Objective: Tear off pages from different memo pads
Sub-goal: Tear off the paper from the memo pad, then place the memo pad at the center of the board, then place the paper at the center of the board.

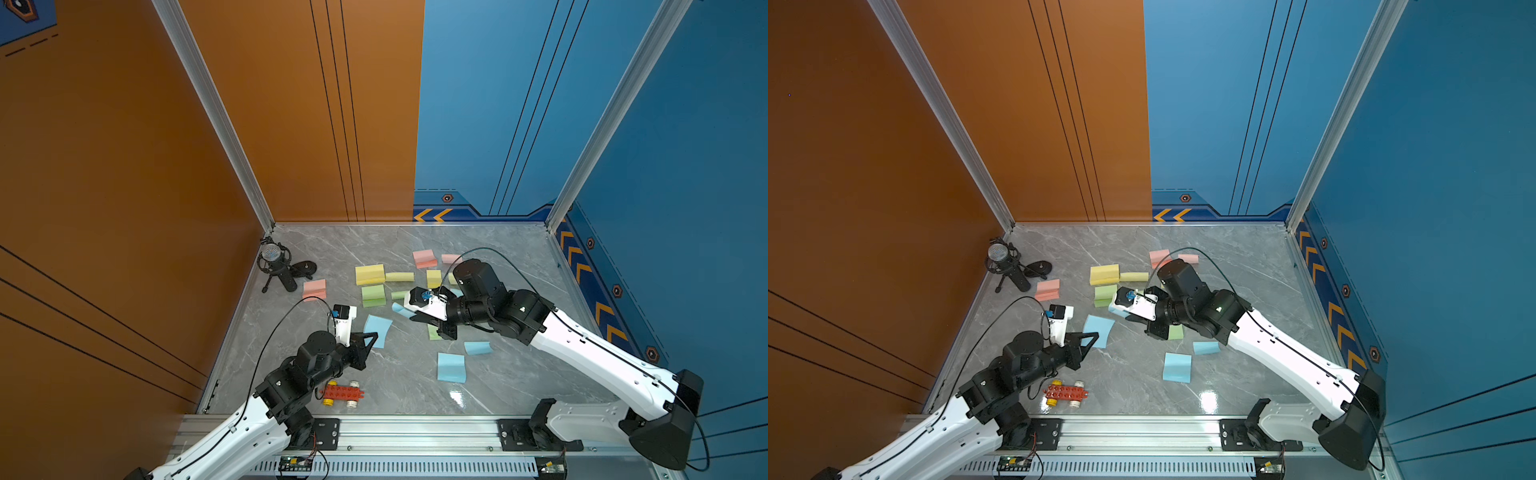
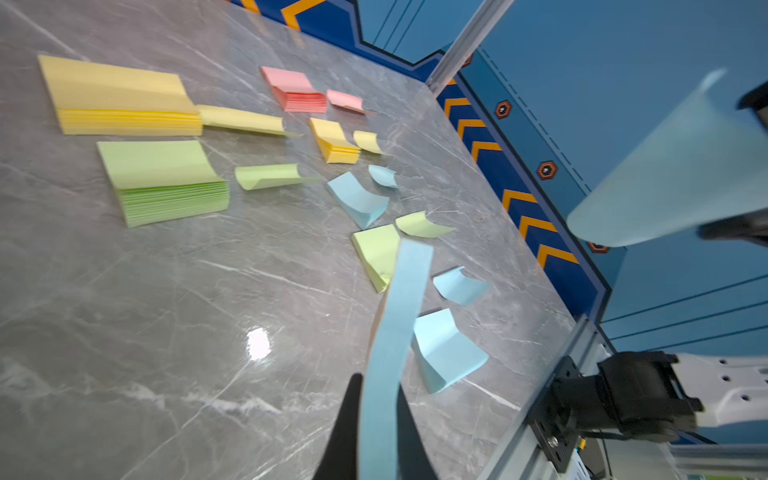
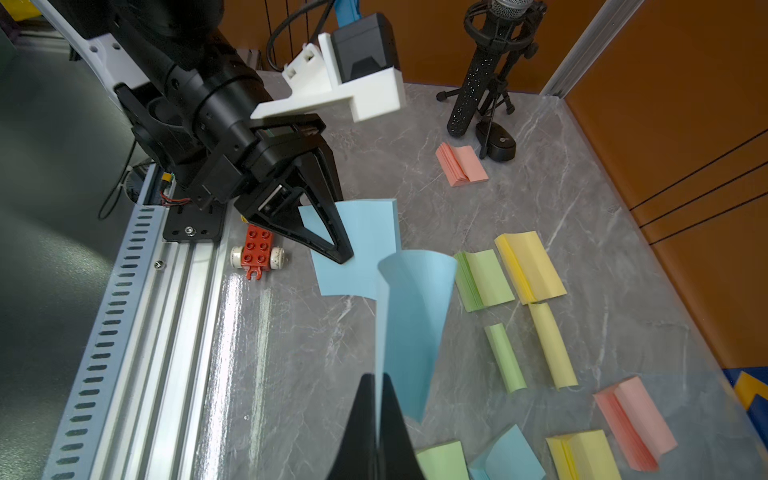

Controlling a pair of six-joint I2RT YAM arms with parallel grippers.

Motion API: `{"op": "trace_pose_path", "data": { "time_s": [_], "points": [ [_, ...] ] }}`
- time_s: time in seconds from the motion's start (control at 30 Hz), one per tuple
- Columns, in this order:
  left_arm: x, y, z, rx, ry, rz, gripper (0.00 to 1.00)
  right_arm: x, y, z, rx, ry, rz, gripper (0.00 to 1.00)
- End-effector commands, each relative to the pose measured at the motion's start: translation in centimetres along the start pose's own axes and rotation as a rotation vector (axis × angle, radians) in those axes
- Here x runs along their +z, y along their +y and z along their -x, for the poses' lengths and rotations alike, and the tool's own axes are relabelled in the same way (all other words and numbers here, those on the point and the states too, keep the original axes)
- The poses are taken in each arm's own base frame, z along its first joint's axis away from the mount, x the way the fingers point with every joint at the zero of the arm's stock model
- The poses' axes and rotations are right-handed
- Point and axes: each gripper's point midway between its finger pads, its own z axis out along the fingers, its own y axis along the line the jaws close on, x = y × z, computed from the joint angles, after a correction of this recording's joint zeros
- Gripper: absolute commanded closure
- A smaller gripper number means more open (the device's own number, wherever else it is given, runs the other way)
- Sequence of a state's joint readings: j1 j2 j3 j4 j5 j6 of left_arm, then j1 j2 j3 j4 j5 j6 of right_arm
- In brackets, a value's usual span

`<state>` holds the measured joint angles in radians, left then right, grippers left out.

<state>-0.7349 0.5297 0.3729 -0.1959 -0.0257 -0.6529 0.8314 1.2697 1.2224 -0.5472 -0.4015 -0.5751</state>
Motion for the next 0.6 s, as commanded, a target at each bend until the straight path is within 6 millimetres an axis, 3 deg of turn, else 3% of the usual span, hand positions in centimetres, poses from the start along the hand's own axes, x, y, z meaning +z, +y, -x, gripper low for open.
{"op": "trace_pose_path", "data": {
  "time_s": [0.0,0.1,0.23,0.4,0.57],
  "points": [
    [-0.4,4.1,0.1,-0.062,-0.022,0.211,1.0,1.7,-2.3,-3.0,-0.135,0.151,-0.079,1.0],
    [-0.1,5.3,0.1,-0.129,-0.014,0.26,1.0,4.0,-4.2,-5.5,-0.199,0.279,-0.087,1.0],
    [0.8,6.6,0.3,-0.183,0.012,0.328,1.0,7.4,-6.0,-10.3,-0.235,0.468,-0.006,1.0],
    [4.0,6.3,1.0,-0.266,0.069,0.27,1.0,11.3,-5.9,-15.3,-0.276,0.595,0.114,1.0],
    [7.3,6.2,0.6,-0.354,0.121,0.2,1.0,13.8,-6.0,-17.7,-0.234,0.622,0.165,1.0]
  ]
}}
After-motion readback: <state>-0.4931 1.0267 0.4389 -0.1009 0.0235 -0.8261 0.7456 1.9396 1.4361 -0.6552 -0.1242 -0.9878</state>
